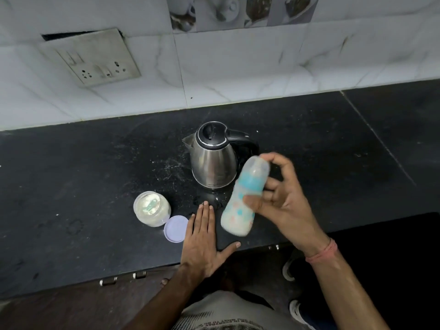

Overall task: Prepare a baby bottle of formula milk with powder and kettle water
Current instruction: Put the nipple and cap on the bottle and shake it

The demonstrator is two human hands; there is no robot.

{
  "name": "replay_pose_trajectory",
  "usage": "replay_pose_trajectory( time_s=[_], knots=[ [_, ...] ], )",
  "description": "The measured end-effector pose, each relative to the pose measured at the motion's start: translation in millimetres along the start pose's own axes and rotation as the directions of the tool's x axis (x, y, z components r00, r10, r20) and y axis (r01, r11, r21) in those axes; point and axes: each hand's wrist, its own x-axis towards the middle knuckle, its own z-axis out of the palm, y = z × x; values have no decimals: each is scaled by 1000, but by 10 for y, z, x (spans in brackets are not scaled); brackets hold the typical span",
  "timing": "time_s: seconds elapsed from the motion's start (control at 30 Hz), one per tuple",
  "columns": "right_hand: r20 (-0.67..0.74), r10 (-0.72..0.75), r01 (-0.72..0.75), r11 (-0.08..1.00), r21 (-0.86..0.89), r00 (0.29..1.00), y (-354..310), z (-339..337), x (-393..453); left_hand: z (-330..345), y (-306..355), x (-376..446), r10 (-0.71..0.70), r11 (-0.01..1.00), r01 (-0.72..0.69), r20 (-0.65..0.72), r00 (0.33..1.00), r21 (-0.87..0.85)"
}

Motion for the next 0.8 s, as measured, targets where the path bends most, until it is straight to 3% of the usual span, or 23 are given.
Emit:
replay_pose_trajectory(
  time_s=[0.1,0.27,0.4,0.43,0.57,0.67,0.73,0.8],
  knots=[
    [-251,-17,55,988,145,968,40,125,37,-81,37,3,-25,998,21,82,996,54],
    [-21,46,-44,997,65,999,131,168,-52,-130,32,-13,4,1000,-5,71,997,16],
    [-293,30,26,982,185,956,129,119,-12,-168,62,0,-23,998,17,106,994,55],
    [-289,31,19,986,166,957,128,111,-8,-169,65,2,-23,999,18,103,994,50],
    [-60,59,-55,996,64,996,111,108,-71,-140,32,-18,1,1000,-1,45,999,0],
    [-234,0,43,983,180,972,91,113,-68,-135,50,-7,-23,1000,23,46,999,-2],
    [-253,1,40,987,158,967,78,110,-57,-132,61,-11,-26,1000,25,64,998,10],
    [-53,36,-36,999,10,998,78,107,-44,-119,45,-13,-4,1000,3,27,1000,13]
  ],
)
